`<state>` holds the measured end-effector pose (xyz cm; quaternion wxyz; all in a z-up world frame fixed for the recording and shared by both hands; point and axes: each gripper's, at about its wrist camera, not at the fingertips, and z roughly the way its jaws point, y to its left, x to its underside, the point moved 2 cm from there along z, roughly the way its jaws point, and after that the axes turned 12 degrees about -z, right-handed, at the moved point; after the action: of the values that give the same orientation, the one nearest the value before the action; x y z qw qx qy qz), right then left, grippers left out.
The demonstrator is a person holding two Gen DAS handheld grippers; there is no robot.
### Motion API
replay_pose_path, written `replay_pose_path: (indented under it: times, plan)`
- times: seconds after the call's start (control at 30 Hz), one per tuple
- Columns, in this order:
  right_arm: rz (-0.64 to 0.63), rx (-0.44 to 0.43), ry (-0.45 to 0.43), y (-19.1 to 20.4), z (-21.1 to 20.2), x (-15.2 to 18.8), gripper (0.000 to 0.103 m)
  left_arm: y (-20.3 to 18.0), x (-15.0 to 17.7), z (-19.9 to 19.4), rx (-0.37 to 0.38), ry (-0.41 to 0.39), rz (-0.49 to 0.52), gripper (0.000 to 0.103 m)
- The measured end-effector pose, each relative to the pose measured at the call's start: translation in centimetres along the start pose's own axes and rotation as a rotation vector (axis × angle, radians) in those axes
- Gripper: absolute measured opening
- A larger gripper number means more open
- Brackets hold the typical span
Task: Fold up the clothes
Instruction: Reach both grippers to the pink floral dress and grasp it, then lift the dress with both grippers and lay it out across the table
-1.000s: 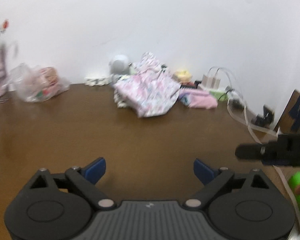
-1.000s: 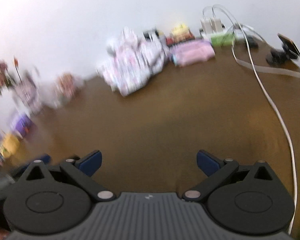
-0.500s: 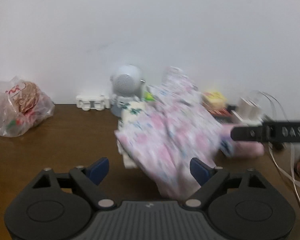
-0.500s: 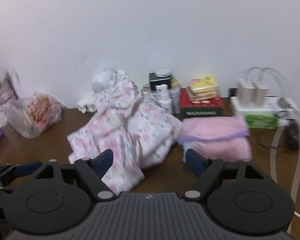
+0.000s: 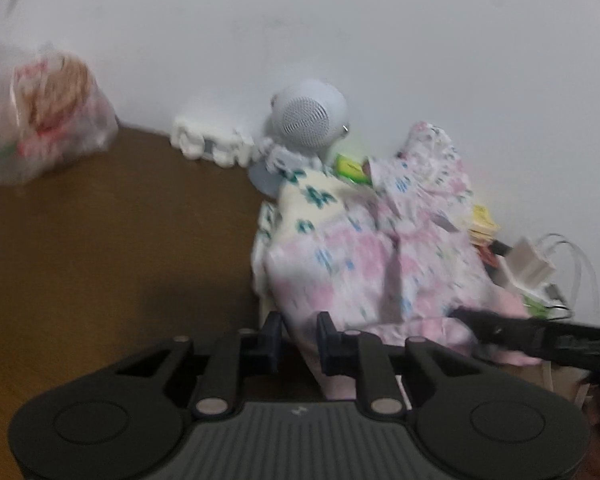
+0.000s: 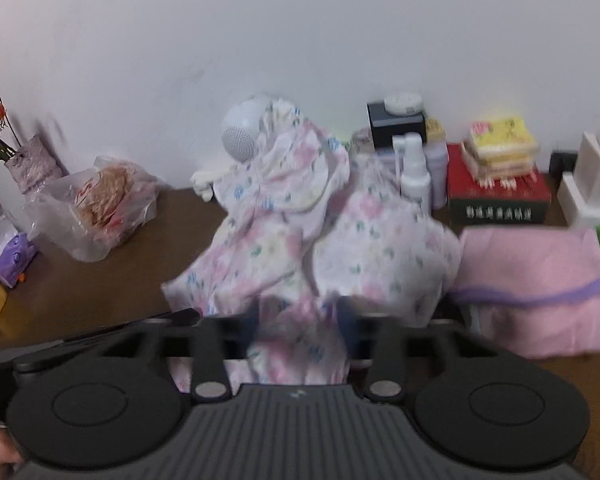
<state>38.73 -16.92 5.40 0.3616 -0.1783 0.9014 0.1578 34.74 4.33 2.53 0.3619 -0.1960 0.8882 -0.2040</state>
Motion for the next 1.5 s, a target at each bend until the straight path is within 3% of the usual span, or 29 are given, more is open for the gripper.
replay_pose_path:
  times: [0.07,0.13,0.27,0.47,0.67,0.8,0.93,1.1,1.3,1.37,1.5]
  plan:
    - [0.044,-0.022,0.022,-0.2,-0.5,1.0,0.002,-0.5,1.1,-0.5,0.058,0.053,0.006,0.016]
    - [0.061,-0.043,0.005,0.1,-1.7,1.7,0.002,-1.2,2.2,-1.1,0.084,0.069,0.031,0.000]
    - [0.056,-0.064,-0.082,1.6,-6.8,1.3,0.001,-2.8,2.2,-4.9,0.177,0.023,0.013,0.000]
    - [-0.057,-0.122,-0.300,7.6,-20.7,-2.0,0.001,-7.4,0.8,-18.6,0.379,-0.154,0.090,0.000]
    - [-0.251,-0.092,-0.574,15.7,-38.5,-3.0,0.001,-11.2,1.4,-36.8,0.552,-0.414,0.208,0.000]
    - [-0.336,-0.050,-0.713,19.6,-48.1,-2.5,0.001,-12.4,2.9,-46.3,0.569,-0.573,0.295,0.000]
    - [-0.382,0.008,-0.753,21.9,-52.8,-1.5,0.001,-12.9,3.6,-50.8,0.580,-0.577,0.322,0.000]
    - [-0.401,0.030,-0.679,22.0,-51.3,-1.7,0.001,-12.9,3.1,-49.4,0.525,-0.553,0.329,0.000]
    - [-0.346,0.033,-0.647,19.9,-46.8,-4.8,0.001,-12.8,-0.9,-44.7,0.458,-0.550,0.282,0.000]
    - [-0.335,0.035,-0.670,19.4,-46.2,-5.6,0.001,-13.2,-2.1,-44.7,0.462,-0.570,0.280,0.000]
    - [-0.364,0.010,-0.676,20.3,-47.3,-3.5,0.001,-13.6,-2.3,-47.4,0.489,-0.651,0.312,0.000]
